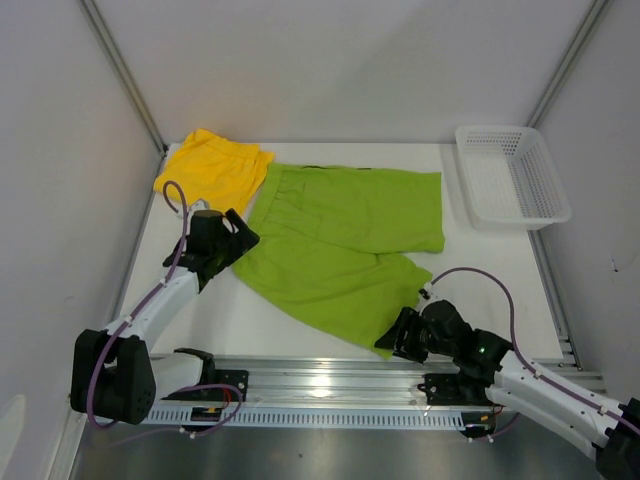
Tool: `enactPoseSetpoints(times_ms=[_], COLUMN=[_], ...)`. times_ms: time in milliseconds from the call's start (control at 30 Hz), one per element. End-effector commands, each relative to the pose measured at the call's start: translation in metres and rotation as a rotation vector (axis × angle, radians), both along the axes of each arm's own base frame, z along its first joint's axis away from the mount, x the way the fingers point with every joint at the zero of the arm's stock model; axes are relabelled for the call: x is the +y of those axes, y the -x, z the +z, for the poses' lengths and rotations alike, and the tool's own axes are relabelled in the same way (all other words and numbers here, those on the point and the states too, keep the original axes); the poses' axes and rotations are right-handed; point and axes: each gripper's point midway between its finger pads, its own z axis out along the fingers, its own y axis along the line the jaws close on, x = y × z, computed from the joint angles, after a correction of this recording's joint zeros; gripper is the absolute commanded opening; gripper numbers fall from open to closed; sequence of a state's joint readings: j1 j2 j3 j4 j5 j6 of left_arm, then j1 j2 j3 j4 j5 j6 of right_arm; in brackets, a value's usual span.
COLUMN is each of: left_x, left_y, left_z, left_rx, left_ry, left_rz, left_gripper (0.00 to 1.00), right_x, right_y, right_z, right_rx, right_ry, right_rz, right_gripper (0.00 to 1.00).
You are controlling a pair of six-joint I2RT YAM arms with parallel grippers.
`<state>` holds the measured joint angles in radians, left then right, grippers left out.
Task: Fold and stack the shorts
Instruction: Fold the shorts
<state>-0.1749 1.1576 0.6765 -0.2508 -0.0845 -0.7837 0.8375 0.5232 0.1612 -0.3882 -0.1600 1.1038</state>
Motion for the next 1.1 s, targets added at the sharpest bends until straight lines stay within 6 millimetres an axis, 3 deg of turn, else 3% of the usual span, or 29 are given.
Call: enactPoseSetpoints(times_ms=[0,233,500,567,633,667,700,767,800,867,933,1067], left_x=[0.006,0.008,0.007,0.007,0.007,0.008,0.008,0.008,0.009,0.008,0.007,0.005], left_y=[-0.001,0.001,0.001,0.002,0.002,0.003,0.003,0.003,0.002,0.003,0.002,0.003], left_z=[0.004,0.002,0.002,0.000,0.001,0.001,0.000,0.001,0.001,0.000,0.001,-0.002], left_rx=[-0.030,-0.028,-0.030,-0.026,-0.028,-0.028,-0.028,-0.030,-0.031,-0.028,-0.032,-0.030], left_ry=[-0.024,-0.036,-0.029,-0.032,-0.033,-0.034,-0.035,-0.036,-0.036,-0.035,-0.030,-0.023], left_rz=[0.001,0.007,0.002,0.003,0.002,0.001,0.002,0.003,0.004,0.002,0.001,-0.004], left_gripper=[0.99,0.99,0.99,0.99,0.99,0.99,0.99,0.99,0.99,0.99,0.99,0.99], right_x=[0.011,0.010,0.030,0.034,0.036,0.033,0.037,0.035,0.040,0.039,0.045,0.054], right_y=[-0.012,-0.011,-0.005,-0.005,-0.005,-0.004,-0.004,0.001,0.001,0.006,0.005,0.005], right_z=[0.016,0.017,0.019,0.029,0.040,0.039,0.052,0.050,0.062,0.059,0.068,0.078], right_rx=[-0.067,-0.078,-0.082,-0.091,-0.096,-0.079,-0.079,-0.013,-0.003,0.061,0.077,0.146], right_ry=[-0.041,0.010,-0.129,-0.151,-0.167,-0.146,-0.161,-0.124,-0.135,-0.082,-0.088,-0.167], right_rz=[-0.024,-0.018,-0.011,-0.005,-0.005,-0.008,-0.005,0.008,0.019,0.037,0.049,0.036], right_gripper=[0.57,0.56,0.48,0.28,0.00,0.00,0.00,0.00,0.00,0.00,0.00,0.13])
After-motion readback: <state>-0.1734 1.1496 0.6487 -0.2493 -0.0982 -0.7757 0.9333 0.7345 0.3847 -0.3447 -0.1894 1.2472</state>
